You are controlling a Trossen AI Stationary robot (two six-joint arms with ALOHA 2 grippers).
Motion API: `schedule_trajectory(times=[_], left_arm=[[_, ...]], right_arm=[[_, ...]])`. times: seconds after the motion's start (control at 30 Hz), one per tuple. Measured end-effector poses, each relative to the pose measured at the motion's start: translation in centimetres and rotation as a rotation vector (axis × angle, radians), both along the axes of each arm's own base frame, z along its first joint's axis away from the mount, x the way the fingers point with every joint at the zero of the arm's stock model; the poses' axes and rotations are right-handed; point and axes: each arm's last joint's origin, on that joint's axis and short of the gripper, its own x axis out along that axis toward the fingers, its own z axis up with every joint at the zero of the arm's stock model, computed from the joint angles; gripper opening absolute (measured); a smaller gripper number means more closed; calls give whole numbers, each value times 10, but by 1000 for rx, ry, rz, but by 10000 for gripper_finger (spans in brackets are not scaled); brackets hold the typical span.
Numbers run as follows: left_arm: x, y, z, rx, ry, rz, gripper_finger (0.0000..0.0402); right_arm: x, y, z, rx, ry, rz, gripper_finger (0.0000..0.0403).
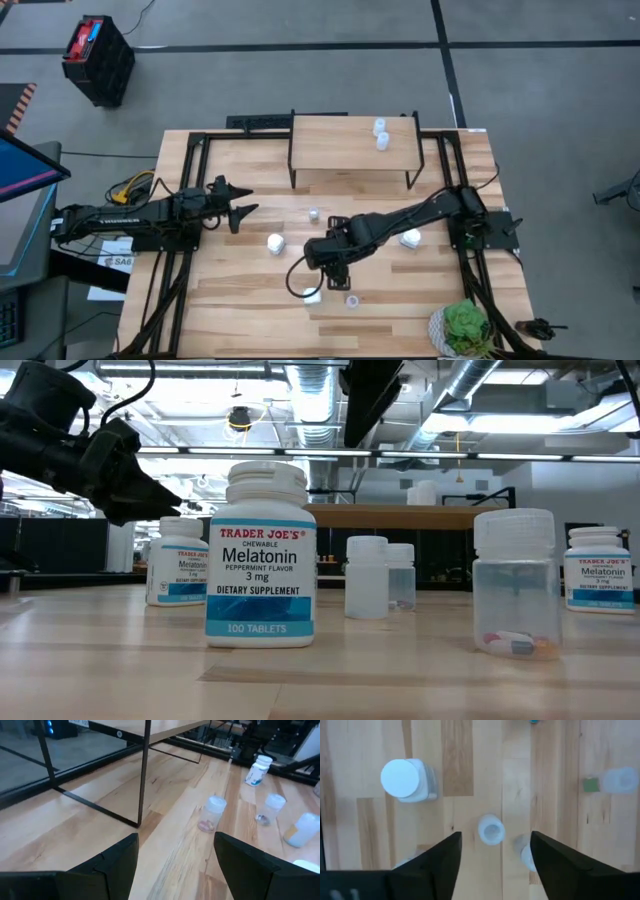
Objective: Pick and place medicine bottles onto shelf by color
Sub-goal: Put the white pill bottle on the shelf
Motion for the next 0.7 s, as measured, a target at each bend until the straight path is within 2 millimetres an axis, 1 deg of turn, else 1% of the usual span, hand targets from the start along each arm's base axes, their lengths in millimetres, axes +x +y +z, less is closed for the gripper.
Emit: schedule_trajectory(times=[0.07,0.13,0.2,0.37,0.43,0.53,0.63,0.7], left_arm=[[0,0,0,-5,-2,1,247],[0,0,0,8,3,-2,247],[0,0,0,20,8,-6,247],[0,0,0,18,7,-5,247],[0,0,0,21,6,-5,247],[0,0,0,21,7,-5,247],[0,0,0,22,6,-5,247],[0,0,0,21,9,-5,247]], right_arm=[[1,-2,0,3,0,-14,271],[5,0,-7,4,9,-26,274],[5,2,-17,-10,47,-21,274],[11,17,-46,-42,124,41,274],[13,21,-55,-56,140,51,274],[14,24,-61,-63,152,58,274],[14,23,-69,-108,174,51,274],[15,22,-69,-136,167,45,274]])
